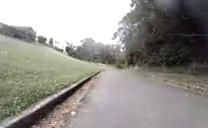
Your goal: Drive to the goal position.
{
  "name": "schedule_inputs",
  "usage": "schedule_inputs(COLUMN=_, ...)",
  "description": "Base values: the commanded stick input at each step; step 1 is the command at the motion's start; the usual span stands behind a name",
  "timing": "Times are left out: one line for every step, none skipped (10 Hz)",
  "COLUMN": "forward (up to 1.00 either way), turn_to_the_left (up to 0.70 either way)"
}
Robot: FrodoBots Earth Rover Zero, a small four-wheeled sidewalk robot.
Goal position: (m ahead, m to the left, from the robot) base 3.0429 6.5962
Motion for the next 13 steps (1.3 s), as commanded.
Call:
schedule_inputs(forward=0.50, turn_to_the_left=-0.22)
schedule_inputs(forward=0.50, turn_to_the_left=-0.13)
schedule_inputs(forward=0.50, turn_to_the_left=-0.05)
schedule_inputs(forward=0.50, turn_to_the_left=0.00)
schedule_inputs(forward=0.50, turn_to_the_left=0.00)
schedule_inputs(forward=0.50, turn_to_the_left=0.00)
schedule_inputs(forward=0.50, turn_to_the_left=0.00)
schedule_inputs(forward=0.50, turn_to_the_left=0.00)
schedule_inputs(forward=0.50, turn_to_the_left=0.00)
schedule_inputs(forward=0.50, turn_to_the_left=0.00)
schedule_inputs(forward=0.50, turn_to_the_left=0.00)
schedule_inputs(forward=0.50, turn_to_the_left=0.00)
schedule_inputs(forward=0.50, turn_to_the_left=0.00)
